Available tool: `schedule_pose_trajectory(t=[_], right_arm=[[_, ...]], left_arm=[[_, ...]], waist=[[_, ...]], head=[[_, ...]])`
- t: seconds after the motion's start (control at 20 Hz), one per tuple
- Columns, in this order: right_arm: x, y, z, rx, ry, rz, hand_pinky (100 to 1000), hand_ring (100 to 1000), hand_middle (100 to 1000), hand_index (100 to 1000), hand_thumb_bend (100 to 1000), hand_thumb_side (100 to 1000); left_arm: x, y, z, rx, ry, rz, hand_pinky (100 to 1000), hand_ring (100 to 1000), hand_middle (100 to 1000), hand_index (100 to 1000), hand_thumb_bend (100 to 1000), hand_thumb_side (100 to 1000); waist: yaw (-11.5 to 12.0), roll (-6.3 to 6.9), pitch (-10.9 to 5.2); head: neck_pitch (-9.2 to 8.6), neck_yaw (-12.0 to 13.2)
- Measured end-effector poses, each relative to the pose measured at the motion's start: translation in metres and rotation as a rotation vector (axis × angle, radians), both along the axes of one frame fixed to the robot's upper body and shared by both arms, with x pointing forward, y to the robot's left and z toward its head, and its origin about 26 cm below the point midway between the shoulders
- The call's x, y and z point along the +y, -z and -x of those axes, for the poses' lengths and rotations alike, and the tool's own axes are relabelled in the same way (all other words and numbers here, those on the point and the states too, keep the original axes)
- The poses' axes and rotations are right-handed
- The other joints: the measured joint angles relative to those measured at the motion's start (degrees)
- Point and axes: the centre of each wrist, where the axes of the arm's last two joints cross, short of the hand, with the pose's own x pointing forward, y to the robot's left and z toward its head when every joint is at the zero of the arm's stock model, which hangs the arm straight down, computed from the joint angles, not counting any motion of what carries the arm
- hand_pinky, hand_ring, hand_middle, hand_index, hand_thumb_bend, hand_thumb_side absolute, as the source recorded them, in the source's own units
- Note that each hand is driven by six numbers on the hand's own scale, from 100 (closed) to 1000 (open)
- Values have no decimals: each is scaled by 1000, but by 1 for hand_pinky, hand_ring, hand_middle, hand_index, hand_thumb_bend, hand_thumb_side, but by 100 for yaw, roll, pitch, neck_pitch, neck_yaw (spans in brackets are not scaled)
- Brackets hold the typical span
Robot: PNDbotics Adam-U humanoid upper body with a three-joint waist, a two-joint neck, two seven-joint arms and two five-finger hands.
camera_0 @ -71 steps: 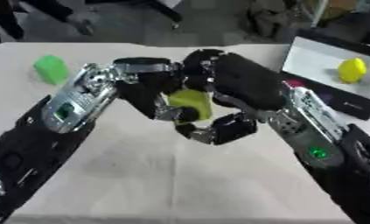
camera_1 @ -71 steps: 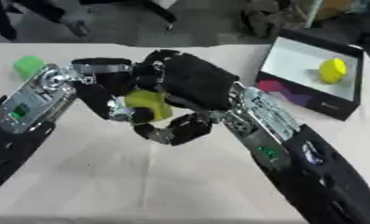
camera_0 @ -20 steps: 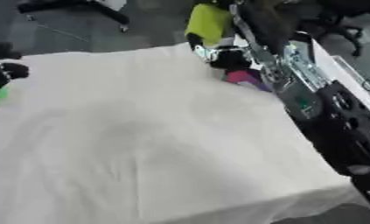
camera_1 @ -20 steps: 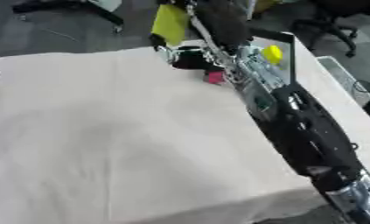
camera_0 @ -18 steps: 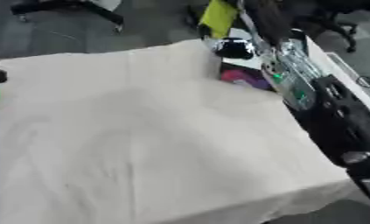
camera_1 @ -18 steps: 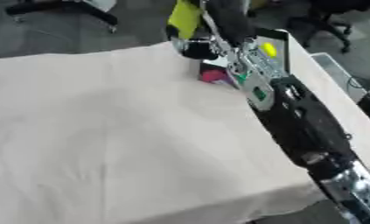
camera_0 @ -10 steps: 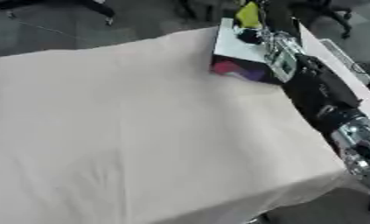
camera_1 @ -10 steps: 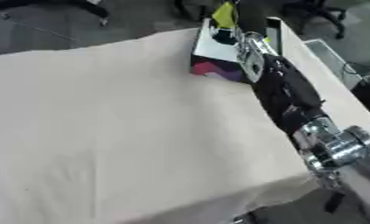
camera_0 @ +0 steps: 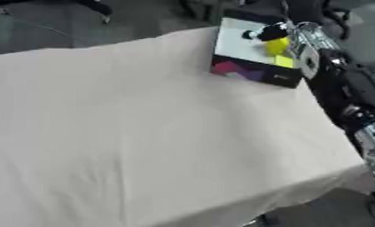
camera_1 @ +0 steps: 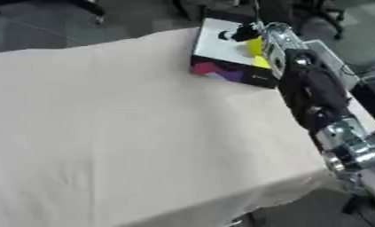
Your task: Pick up the objects with one hand, pass them to the other hand, and then place them into the box on the other side of the table.
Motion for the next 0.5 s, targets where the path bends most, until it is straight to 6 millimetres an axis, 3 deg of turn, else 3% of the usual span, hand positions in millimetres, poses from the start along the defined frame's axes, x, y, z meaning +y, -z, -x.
schedule_pose_trajectory(t=[0.15, 0.3, 0.4, 0.5], right_arm=[[36, -8, 25, -18, -192, 109, 847, 842, 840, 972, 419, 377], [73, -3, 51, -25, -366, 138, 834, 822, 816, 963, 401, 378], [92, 1, 65, -31, -448, 138, 825, 810, 799, 960, 416, 403], [106, 2, 74, -44, -505, 129, 819, 805, 789, 960, 410, 377]], left_arm=[[17, -1, -17, 34, -149, -243, 753, 659, 696, 818, 489, 560], [37, 5, -36, 116, -313, -515, 761, 696, 738, 850, 595, 501], [50, 12, -48, 189, -424, -677, 767, 718, 757, 862, 645, 470], [63, 23, -59, 271, -532, -799, 768, 727, 765, 868, 675, 512]], waist=[[-162, 8, -52], [-331, 20, -78], [-473, 25, -83], [-630, 16, -84]], head=[[0, 947], [-1, 1813], [-1, 2234], [-1, 2539]])
